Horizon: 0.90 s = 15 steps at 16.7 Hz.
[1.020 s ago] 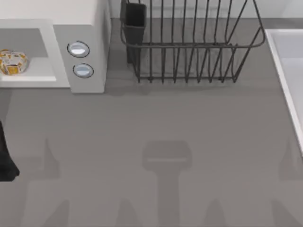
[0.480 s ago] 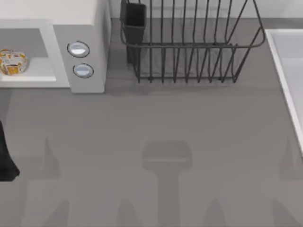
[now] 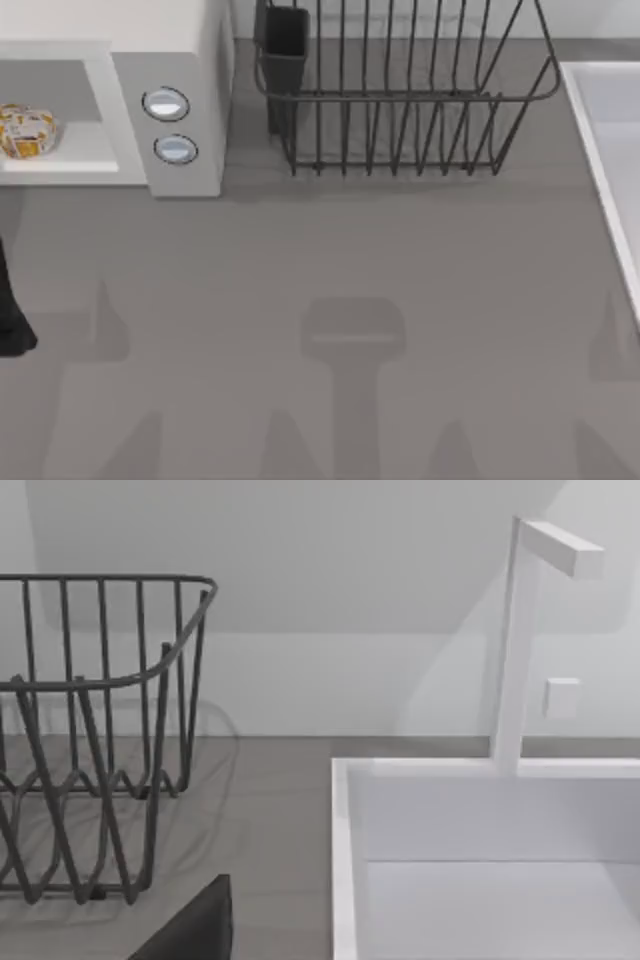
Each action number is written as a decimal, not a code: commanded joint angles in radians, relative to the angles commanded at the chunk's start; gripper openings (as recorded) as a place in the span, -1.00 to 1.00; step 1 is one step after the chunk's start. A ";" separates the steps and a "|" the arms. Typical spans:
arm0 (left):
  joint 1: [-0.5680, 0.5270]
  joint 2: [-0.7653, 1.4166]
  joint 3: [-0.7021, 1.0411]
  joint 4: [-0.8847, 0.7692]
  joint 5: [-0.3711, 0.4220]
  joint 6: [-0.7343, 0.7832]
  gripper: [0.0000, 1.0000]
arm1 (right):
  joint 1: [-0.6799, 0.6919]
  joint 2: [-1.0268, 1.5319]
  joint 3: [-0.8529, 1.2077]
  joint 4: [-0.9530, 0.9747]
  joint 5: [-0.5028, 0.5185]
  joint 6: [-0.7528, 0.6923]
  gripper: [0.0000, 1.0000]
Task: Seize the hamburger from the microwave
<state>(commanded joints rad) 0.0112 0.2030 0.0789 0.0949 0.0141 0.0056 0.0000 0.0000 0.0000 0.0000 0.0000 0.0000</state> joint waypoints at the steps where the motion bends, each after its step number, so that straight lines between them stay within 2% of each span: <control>1: 0.004 0.065 0.025 0.030 0.004 0.002 1.00 | 0.000 0.000 0.000 0.000 0.000 0.000 1.00; 6: 0.027 0.481 0.187 0.225 0.033 0.013 1.00 | 0.000 0.000 0.000 0.000 0.000 0.000 1.00; 15: 0.078 1.405 0.546 0.657 0.097 0.038 1.00 | 0.000 0.000 0.000 0.000 0.000 0.000 1.00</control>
<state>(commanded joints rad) 0.0888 1.6082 0.6253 0.7520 0.1114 0.0440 0.0000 0.0000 0.0000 0.0000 0.0000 0.0000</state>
